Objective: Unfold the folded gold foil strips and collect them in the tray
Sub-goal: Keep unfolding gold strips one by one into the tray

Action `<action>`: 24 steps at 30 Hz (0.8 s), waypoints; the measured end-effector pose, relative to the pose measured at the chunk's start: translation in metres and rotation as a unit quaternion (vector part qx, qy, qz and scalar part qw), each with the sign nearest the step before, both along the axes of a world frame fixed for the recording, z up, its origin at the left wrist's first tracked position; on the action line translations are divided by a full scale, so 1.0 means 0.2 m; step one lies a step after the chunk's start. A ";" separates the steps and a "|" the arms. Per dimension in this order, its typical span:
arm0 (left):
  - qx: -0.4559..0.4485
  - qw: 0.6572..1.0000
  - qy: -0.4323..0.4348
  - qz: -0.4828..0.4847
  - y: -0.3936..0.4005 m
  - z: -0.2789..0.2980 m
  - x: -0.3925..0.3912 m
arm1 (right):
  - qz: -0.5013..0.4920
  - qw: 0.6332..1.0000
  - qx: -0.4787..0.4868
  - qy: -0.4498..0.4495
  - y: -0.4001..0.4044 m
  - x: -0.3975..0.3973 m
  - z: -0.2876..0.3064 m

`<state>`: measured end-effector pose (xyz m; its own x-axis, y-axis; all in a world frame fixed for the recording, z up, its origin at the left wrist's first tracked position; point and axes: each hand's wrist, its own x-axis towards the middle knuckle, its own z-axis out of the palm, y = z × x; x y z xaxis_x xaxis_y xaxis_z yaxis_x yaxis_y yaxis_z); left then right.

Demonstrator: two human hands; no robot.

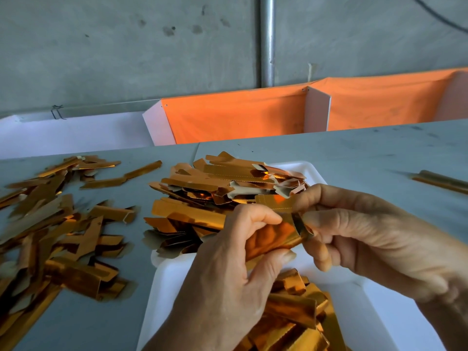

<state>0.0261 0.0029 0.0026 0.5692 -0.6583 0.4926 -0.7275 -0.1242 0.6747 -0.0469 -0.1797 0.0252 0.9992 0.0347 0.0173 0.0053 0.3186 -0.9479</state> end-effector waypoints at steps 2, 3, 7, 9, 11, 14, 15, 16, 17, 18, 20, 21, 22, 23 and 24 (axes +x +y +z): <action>0.011 1.000 -0.013 0.004 0.00 0.00 0.00 | -0.009 1.000 -0.010 0.007 0.00 0.00 0.00; 0.016 1.000 -0.024 0.005 0.00 0.00 0.00 | -0.012 1.000 -0.016 0.008 0.00 0.00 0.00; 0.033 0.998 -0.055 0.013 0.01 -0.01 0.00 | -0.011 0.999 -0.038 0.017 -0.01 0.00 0.00; 0.039 0.998 -0.056 0.013 0.01 -0.01 0.00 | -0.005 0.998 -0.052 0.028 -0.01 -0.01 0.00; 0.047 0.997 -0.066 0.010 0.01 0.00 0.00 | -0.008 0.997 -0.062 0.038 -0.02 -0.01 0.00; 0.064 0.993 -0.103 0.007 0.00 0.00 0.00 | -0.028 0.994 -0.099 0.045 -0.01 0.00 0.00; 0.071 0.991 -0.110 0.008 0.00 0.00 0.00 | -0.036 0.992 -0.110 0.044 0.00 0.00 -0.01; 0.077 0.991 -0.111 0.007 0.00 0.00 0.00 | -0.044 0.990 -0.124 0.043 0.01 0.01 -0.01; 0.079 0.990 -0.113 0.005 0.00 0.00 0.00 | -0.051 0.988 -0.140 0.042 0.01 0.01 -0.02; 0.080 0.990 -0.115 0.003 0.00 0.00 0.01 | -0.058 0.985 -0.155 0.042 0.02 0.01 -0.02; 0.082 0.991 -0.109 0.001 0.00 0.00 0.01 | -0.062 0.983 -0.169 0.041 0.02 0.02 -0.03; 0.082 0.991 -0.106 0.000 0.00 0.00 0.01 | -0.058 0.983 -0.169 0.038 0.01 0.02 -0.03; 0.080 0.992 -0.099 0.001 0.01 0.00 0.01 | -0.051 0.984 -0.168 0.034 0.01 0.02 -0.03; 0.081 0.993 -0.088 0.003 0.01 0.00 0.01 | -0.043 0.985 -0.162 0.028 0.00 0.02 -0.03; 0.082 0.994 -0.069 0.005 0.00 0.01 0.00 | -0.032 0.988 -0.152 0.023 0.00 0.01 -0.03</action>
